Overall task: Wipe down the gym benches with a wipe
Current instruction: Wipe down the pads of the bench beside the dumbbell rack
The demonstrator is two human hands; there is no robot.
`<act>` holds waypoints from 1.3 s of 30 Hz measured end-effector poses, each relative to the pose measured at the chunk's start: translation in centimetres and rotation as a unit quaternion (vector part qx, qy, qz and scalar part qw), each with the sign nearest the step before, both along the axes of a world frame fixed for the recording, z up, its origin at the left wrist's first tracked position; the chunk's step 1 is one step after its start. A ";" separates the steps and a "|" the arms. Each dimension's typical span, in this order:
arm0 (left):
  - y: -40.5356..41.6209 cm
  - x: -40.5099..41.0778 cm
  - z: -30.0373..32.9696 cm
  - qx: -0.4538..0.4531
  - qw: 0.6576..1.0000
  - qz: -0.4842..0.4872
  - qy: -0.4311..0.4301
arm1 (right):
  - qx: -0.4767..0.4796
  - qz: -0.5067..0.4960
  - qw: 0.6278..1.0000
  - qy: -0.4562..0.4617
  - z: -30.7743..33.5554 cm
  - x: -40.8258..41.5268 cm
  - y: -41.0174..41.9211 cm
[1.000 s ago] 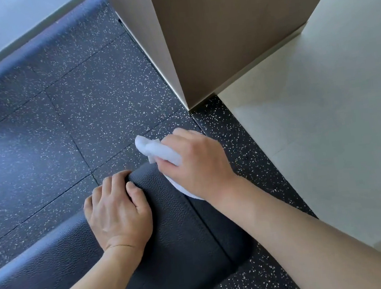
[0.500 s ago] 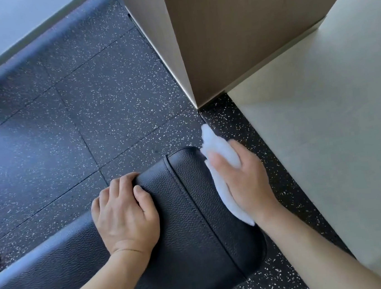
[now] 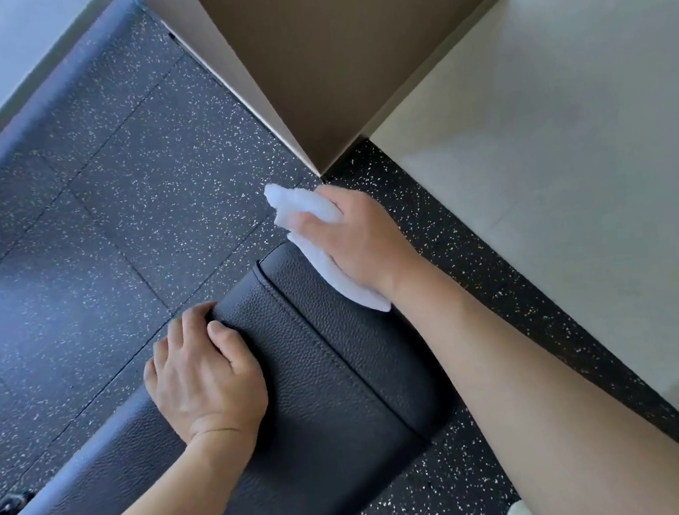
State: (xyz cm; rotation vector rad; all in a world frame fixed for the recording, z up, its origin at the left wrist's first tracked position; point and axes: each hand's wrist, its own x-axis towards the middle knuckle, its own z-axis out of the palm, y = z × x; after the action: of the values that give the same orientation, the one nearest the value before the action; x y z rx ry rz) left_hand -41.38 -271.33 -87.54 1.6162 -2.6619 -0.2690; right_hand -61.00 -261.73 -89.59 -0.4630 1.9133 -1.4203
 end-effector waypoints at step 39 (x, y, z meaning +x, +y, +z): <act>-0.9 0.7 -0.6 0.005 0.999 -0.044 -0.010 | 0.070 -0.550 0.828 0.081 0.1 17.5 11.1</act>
State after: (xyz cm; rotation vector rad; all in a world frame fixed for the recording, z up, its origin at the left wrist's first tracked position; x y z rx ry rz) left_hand -40.73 -272.25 -88.16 1.5151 -2.7537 -0.2695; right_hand -43.52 -250.58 -89.50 0.7782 2.5366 -1.8954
